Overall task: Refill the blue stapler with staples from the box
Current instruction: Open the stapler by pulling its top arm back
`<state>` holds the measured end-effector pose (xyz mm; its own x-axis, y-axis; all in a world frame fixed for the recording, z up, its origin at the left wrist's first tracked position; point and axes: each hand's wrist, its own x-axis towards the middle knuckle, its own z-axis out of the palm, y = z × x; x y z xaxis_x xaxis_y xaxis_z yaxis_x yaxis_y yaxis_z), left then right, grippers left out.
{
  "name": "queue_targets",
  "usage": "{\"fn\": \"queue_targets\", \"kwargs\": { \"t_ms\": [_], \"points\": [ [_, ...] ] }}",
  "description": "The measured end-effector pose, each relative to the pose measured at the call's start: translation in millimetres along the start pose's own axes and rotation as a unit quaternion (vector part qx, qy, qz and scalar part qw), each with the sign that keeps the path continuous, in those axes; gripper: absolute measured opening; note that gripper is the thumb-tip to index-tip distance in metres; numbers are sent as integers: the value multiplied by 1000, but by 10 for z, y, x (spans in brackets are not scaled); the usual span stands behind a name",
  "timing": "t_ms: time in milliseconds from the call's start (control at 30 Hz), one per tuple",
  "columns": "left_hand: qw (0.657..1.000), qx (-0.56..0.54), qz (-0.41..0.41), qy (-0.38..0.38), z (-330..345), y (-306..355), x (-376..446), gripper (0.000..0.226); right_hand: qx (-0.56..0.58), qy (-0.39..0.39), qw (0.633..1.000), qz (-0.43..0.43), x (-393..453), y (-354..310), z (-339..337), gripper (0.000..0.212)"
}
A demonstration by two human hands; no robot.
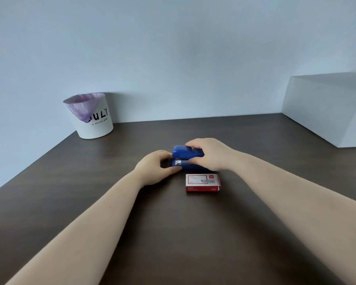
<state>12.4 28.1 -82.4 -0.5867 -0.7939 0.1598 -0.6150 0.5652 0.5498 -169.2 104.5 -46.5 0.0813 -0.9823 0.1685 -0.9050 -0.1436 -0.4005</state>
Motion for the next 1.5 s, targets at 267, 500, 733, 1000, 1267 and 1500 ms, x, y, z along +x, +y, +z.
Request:
{"fn": "queue_targets", "kwargs": {
  "t_ms": [267,500,733,1000,1267,1500],
  "points": [
    [1000,-11,4,7,0,-23,31,35,18,-13,999,25,64,-29,-93,51],
    [998,-54,-12,25,13,-53,21,34,-20,-30,999,-21,225,-163,-35,33],
    [997,-60,5,43,-4,-40,-7,33,28,85,994,-66,21,-181,-10,26],
    [999,-30,29,16,-23,-42,6,29,244,180,953,23,-145,66,-199,26],
    [999,4,53,11,-21,-59,44,27,459,186,864,87,-424,654,-307,31],
    [999,-9,48,4,-63,-38,13,26,246,111,956,112,-597,939,-358,26]
  ]
}}
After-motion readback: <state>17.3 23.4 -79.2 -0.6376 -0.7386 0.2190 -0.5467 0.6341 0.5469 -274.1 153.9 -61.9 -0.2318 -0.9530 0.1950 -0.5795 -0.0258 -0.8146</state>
